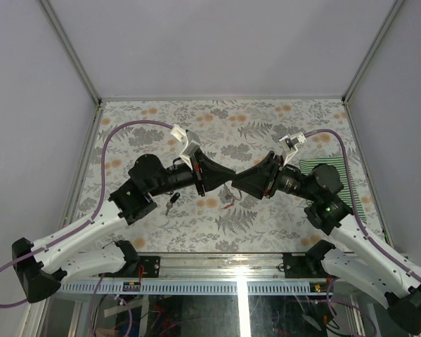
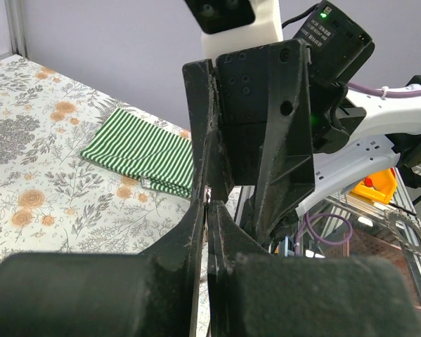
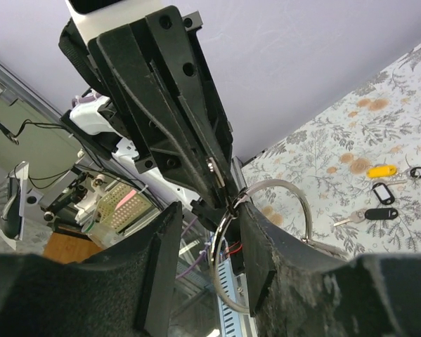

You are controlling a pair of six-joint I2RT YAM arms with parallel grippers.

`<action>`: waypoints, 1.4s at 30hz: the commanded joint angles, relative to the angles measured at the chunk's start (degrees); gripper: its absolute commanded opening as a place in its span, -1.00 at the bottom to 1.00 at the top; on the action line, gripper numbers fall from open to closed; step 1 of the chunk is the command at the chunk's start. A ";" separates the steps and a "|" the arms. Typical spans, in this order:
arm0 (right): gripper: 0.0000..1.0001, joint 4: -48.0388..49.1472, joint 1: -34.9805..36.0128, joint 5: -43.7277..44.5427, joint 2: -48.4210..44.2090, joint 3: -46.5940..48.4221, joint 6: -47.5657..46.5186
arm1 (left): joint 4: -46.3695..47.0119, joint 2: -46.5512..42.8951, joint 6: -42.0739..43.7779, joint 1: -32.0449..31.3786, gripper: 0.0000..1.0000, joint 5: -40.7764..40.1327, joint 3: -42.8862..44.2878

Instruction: Put the keys on the keyring

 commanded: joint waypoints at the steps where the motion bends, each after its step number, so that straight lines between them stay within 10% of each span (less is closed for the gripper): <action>1: -0.11 5.36 0.38 -2.36 1.18 -0.14 2.52 | 4.89 -0.06 -0.45 -0.21 -1.00 -0.51 0.43; 10: -0.14 6.41 0.38 -1.46 2.00 -1.22 3.00 | 5.07 0.25 -0.64 -0.21 -1.00 -0.23 0.64; 31: -1.00 4.02 0.39 2.27 0.00 -0.32 -3.50 | 5.54 -0.91 -1.70 -0.22 -0.99 -0.13 -1.03; 42: -1.00 -8.63 0.38 5.49 -2.38 3.20 -15.98 | 3.56 -2.20 -1.24 -0.20 -0.52 -0.73 -1.30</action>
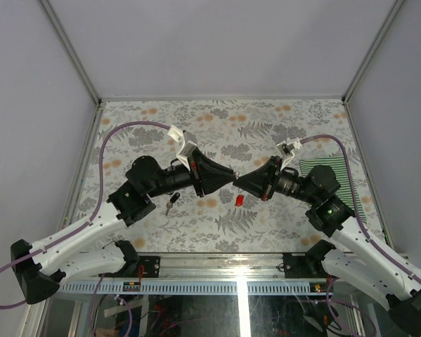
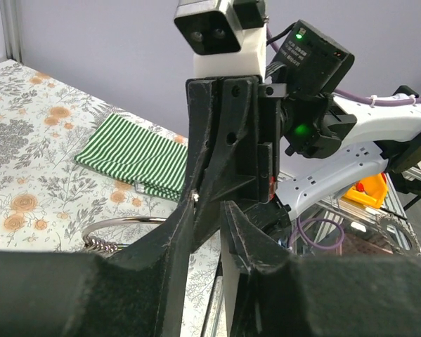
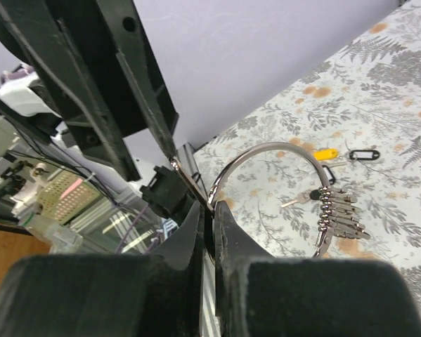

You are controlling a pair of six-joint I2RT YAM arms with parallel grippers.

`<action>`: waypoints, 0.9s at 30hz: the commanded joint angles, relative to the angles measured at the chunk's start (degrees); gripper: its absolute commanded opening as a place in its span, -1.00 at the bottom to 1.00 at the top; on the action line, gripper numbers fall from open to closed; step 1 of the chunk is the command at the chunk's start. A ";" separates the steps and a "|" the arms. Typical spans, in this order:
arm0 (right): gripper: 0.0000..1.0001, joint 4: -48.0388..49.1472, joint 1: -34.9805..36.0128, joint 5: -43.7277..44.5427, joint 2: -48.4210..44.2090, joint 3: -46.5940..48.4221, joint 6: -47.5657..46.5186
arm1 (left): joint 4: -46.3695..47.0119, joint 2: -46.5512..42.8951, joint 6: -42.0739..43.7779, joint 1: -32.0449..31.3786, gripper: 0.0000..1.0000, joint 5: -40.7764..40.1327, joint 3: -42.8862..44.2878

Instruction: Put the keys on the keyring

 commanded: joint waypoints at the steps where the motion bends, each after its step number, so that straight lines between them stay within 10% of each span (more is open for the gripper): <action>1: -1.00 -2.97 0.05 1.94 -1.29 4.67 -7.24 | 2.18 -1.53 0.23 -0.03 -0.51 -0.76 -0.49; 27: -1.00 -49.00 0.05 12.58 9.13 27.58 -33.44 | -30.87 6.44 24.05 -1.05 0.16 -8.19 18.11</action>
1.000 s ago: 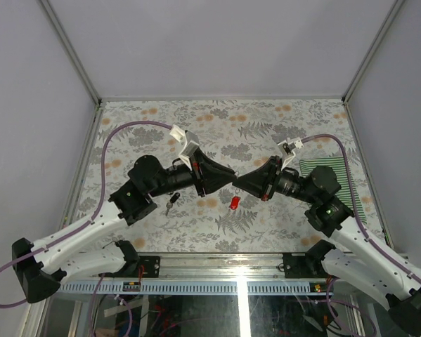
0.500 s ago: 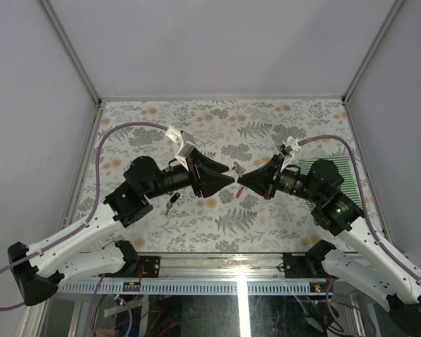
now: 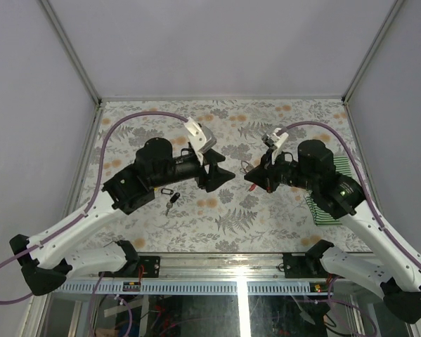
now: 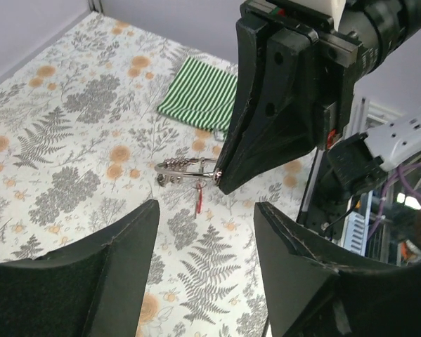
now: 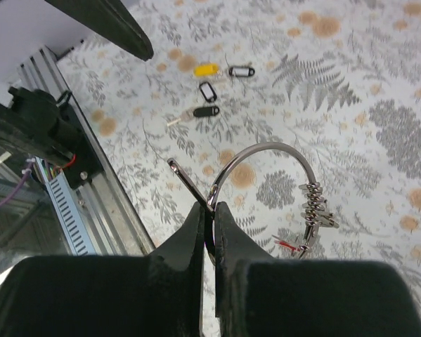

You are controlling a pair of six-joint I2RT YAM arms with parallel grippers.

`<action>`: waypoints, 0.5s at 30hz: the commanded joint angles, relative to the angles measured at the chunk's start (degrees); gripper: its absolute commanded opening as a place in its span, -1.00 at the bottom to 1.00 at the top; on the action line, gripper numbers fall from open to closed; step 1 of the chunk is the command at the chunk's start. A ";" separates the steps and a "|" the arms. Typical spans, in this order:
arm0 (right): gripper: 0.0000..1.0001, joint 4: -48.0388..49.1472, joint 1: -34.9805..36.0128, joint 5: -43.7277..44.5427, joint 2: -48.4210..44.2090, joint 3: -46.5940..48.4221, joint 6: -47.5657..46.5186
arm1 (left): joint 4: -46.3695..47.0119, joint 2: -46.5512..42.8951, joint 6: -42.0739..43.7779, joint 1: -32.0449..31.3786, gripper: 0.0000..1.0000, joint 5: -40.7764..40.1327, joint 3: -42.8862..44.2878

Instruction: Put the keys on the keyring

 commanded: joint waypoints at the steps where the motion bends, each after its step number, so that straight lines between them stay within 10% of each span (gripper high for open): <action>1: -1.00 -5.36 0.01 1.75 1.50 4.31 -2.09 | -3.71 1.69 5.72 -0.91 0.17 -2.25 2.04; 15: -1.00 -1.67 0.05 -3.70 1.26 2.48 0.34 | -1.64 6.37 5.43 -2.61 0.10 0.22 4.03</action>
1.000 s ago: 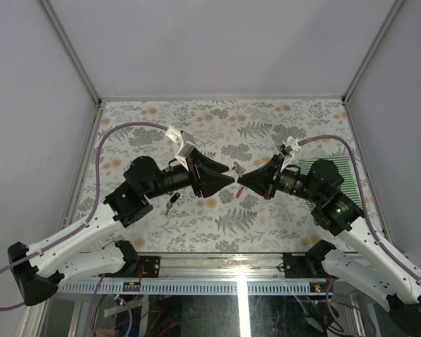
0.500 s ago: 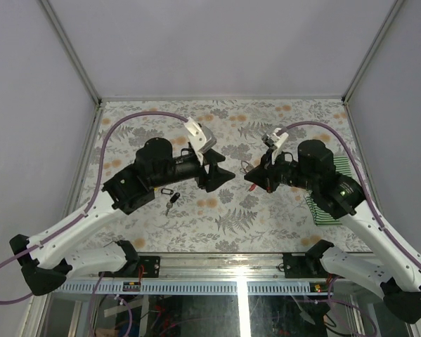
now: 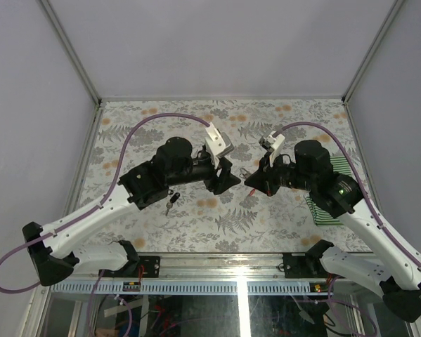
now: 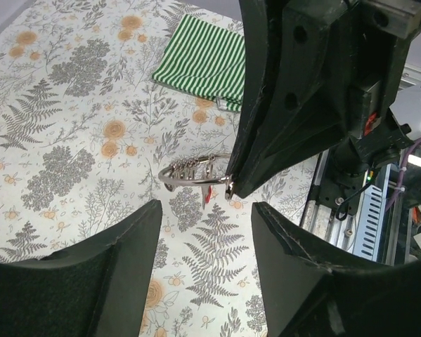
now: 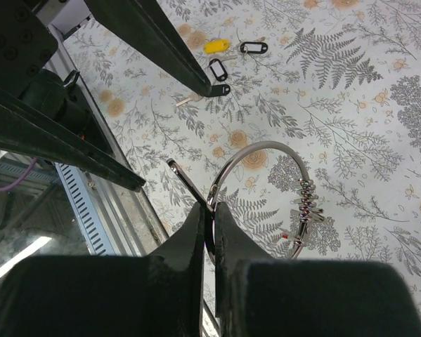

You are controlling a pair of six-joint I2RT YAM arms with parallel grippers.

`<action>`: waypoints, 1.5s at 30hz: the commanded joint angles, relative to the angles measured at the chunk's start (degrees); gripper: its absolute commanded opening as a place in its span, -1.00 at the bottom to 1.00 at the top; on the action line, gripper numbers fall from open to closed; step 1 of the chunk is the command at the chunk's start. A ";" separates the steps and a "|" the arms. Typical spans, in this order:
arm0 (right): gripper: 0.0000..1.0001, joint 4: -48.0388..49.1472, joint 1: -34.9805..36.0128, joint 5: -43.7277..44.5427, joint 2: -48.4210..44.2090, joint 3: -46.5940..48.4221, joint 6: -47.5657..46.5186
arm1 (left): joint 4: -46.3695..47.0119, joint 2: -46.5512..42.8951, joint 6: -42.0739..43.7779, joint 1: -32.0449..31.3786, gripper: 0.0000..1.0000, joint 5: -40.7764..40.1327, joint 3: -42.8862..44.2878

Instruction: Put the keys on the keyring

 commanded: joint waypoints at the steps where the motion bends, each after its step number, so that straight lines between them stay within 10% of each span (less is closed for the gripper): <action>1: -1.00 3.77 0.05 -2.62 -0.37 1.47 0.66 | 2.78 0.22 0.65 -0.79 0.09 1.16 2.43; 16: -1.00 5.75 0.05 -4.84 -0.76 0.08 1.47 | 3.13 2.30 0.99 -1.54 -0.08 2.26 3.74; 31: -0.99 7.56 0.01 -4.10 -1.86 -0.93 2.82 | 3.13 1.99 0.54 -1.57 -1.00 2.70 3.51; 38: -0.16 10.68 0.05 -1.92 -5.31 -2.31 7.24 | 6.69 -1.68 -0.91 -1.54 -1.00 1.46 -0.82; 45: 0.13 12.42 0.05 3.83 -9.63 -4.43 14.94 | 15.74 -8.08 -3.15 -1.50 -1.00 -0.42 -9.10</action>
